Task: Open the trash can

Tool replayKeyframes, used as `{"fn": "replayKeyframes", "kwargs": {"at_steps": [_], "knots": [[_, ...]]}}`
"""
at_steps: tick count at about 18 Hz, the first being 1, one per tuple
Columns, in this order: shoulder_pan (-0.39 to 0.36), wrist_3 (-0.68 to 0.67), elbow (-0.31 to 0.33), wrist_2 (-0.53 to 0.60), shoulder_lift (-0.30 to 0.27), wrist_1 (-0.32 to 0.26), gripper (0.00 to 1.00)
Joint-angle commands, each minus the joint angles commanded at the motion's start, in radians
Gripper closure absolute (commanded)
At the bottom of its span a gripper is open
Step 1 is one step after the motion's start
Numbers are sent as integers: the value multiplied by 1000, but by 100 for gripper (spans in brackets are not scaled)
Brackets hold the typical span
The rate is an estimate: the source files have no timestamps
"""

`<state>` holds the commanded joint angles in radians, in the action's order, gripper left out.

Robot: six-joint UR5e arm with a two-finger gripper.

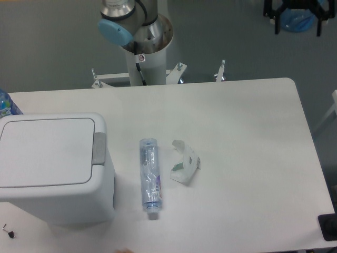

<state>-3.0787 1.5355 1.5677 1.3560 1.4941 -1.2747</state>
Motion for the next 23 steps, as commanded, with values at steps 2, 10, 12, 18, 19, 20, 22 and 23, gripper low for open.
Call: {"fn": "replayKeyframes", "kwargs": {"at_steps": [2,10,12,18,19,20,22,23], "knots": [[2,-2,2,0,0,0,0],[127,-312,-15,3,41,63,0],[164,-449,-31,2,58,83,0],[276,-661,-35,-6,78,110,0],[299,-695,-37,-6,84,110,0],[319,-737,-37,-6,87,112,0],[363,-834,-40,-11,98,138,0],[388,-883,-40,-12,103,153,0]]}}
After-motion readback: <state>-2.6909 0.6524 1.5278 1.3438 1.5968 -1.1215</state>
